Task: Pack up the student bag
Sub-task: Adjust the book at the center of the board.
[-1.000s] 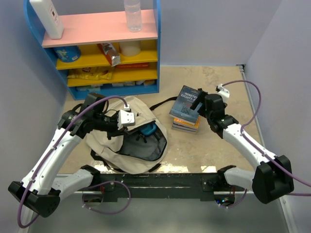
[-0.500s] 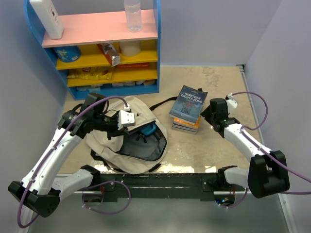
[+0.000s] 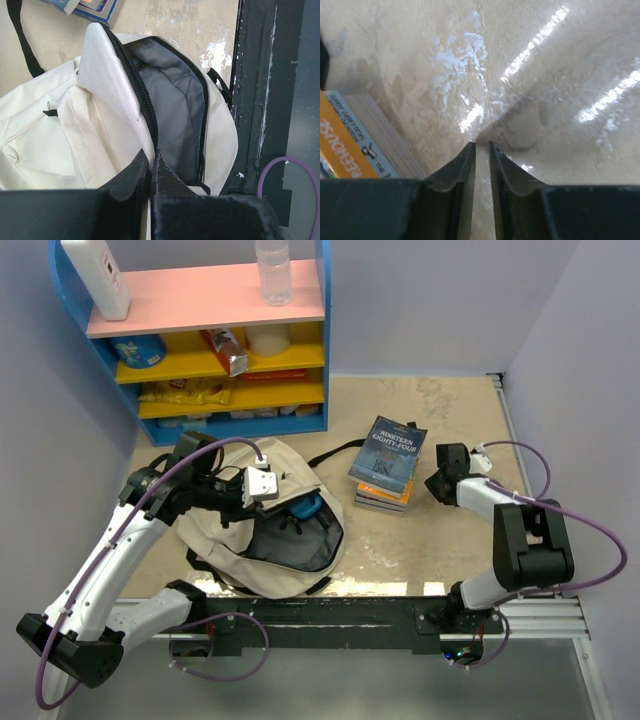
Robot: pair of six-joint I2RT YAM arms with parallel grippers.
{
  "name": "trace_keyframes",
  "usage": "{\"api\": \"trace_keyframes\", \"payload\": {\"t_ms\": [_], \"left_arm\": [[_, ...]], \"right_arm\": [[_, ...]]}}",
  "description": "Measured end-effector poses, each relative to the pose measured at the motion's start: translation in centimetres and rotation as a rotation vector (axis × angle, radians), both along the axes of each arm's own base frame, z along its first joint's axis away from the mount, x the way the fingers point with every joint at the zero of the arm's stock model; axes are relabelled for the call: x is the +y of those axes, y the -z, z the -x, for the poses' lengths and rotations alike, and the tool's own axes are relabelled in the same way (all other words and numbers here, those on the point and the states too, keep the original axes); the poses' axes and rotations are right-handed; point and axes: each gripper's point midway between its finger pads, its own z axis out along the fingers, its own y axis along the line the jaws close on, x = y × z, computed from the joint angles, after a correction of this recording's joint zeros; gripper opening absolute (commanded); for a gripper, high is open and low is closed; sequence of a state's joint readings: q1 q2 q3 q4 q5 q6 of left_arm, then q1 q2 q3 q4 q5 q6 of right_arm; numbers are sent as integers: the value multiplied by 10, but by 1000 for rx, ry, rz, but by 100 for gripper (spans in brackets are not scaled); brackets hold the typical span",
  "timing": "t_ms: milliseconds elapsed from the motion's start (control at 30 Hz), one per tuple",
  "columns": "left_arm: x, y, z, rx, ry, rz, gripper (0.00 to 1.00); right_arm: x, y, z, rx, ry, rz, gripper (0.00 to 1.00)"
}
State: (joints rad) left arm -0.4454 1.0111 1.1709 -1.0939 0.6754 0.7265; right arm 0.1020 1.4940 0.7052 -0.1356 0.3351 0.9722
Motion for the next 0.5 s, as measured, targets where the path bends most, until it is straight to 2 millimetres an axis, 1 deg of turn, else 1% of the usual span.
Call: {"api": "trace_keyframes", "payload": {"t_ms": [67,100,133,233,367,500], "left_arm": [[0,0,0,0,0,0,0],[0,0,0,0,0,0,0],[0,0,0,0,0,0,0],[0,0,0,0,0,0,0],[0,0,0,0,0,0,0],[0,0,0,0,0,0,0]], "right_arm": [[1,8,-8,9,9,-19,13],[5,7,-15,-2,2,-35,12],[7,8,-20,-11,-4,-48,8],[18,10,-33,-48,-25,-103,3],[32,10,-47,-96,-53,-174,0],[45,10,-59,-136,-81,-243,0]]}}
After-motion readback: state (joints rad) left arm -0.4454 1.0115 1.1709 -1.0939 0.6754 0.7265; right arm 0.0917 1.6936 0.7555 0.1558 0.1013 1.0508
